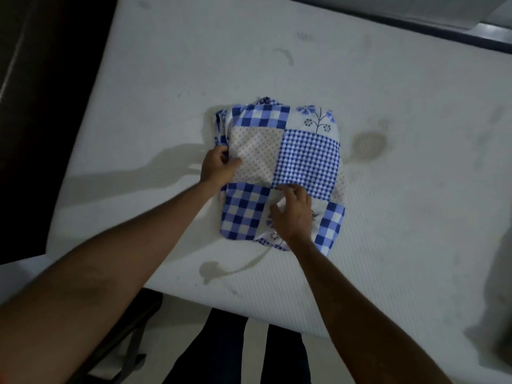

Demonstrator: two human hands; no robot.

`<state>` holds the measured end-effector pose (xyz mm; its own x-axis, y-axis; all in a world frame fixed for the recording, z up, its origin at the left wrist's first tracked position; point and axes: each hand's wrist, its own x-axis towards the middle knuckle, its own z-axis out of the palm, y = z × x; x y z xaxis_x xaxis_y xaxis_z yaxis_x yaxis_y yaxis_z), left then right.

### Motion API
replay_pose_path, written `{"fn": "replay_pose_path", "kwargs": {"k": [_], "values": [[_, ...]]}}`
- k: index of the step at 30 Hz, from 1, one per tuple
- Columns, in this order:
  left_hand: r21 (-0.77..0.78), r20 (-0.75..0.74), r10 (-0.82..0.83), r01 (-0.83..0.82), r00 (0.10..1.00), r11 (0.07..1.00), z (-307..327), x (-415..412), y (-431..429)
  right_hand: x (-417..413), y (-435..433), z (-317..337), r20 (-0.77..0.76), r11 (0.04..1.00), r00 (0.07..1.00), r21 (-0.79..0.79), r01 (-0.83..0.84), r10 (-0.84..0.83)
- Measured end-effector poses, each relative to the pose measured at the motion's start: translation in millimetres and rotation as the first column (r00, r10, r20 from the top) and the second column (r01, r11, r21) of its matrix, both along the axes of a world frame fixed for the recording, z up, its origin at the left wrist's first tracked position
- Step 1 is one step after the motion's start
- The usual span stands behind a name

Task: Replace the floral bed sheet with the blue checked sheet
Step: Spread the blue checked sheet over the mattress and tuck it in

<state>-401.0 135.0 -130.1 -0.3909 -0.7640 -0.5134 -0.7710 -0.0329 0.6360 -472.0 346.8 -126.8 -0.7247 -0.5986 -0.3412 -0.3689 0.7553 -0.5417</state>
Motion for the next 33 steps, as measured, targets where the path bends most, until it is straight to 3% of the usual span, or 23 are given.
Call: {"fn": "replay_pose_path", "kwargs": {"k": [6,9,12,14,16,21,24,26,28,31,33], "values": [[0.168,-0.059,0.129,-0.117,0.990,0.979,-7.0,-47.2,-28.3,-34.0,-18.7,-2.1,-0.016,0.984,0.993,-0.138,0.112,-0.115],[0.262,-0.086,0.119,-0.092,0.989,0.961,-7.3,-54.8,-29.2,-37.8,-25.3,-0.5,0.012,0.961,0.982,-0.207,0.185,-0.187],[0.180,-0.118,0.066,-0.044,0.991,0.983,-0.8,-58.5,-28.2,-36.9,-27.5,2.2,0.045,0.924,0.963,-0.270,0.269,-0.267],[0.199,-0.158,0.150,-0.118,0.976,0.973,16.2,-64.2,-27.4,-35.2,-26.2,5.6,0.114,0.884,0.935,-0.307,0.354,-0.335],[0.252,-0.230,0.214,-0.154,0.949,0.955,35.0,-70.8,-25.0,-35.1,-24.0,13.2,0.271,0.798,0.860,-0.329,0.505,-0.432],[0.222,-0.372,0.034,0.053,0.927,0.974,79.6,-81.2,8.4,-51.2,-16.7,52.0,0.705,0.498,0.504,-0.243,0.833,-0.499],[0.107,-0.413,-0.090,0.146,0.906,0.983,91.2,-78.3,27.2,-61.8,-6.6,72.9,0.800,0.494,0.422,-0.185,0.849,-0.426],[0.034,-0.373,-0.128,0.152,0.919,0.988,100.3,-76.2,37.4,-59.9,0.9,79.2,0.791,0.564,0.467,-0.192,0.803,-0.396],[-0.004,-0.255,-0.123,0.127,0.959,0.992,100.8,-76.0,41.5,-51.3,7.6,79.0,0.707,0.684,0.597,-0.219,0.695,-0.379],[0.217,-0.193,0.095,-0.052,0.977,0.975,101.5,-73.7,30.0,-19.0,19.3,68.9,0.455,0.897,0.861,-0.247,0.367,-0.227],[0.453,-0.200,0.318,-0.200,0.927,0.869,95.2,-75.6,15.3,13.6,25.6,56.8,0.212,0.992,0.976,-0.104,0.070,-0.047]]}}
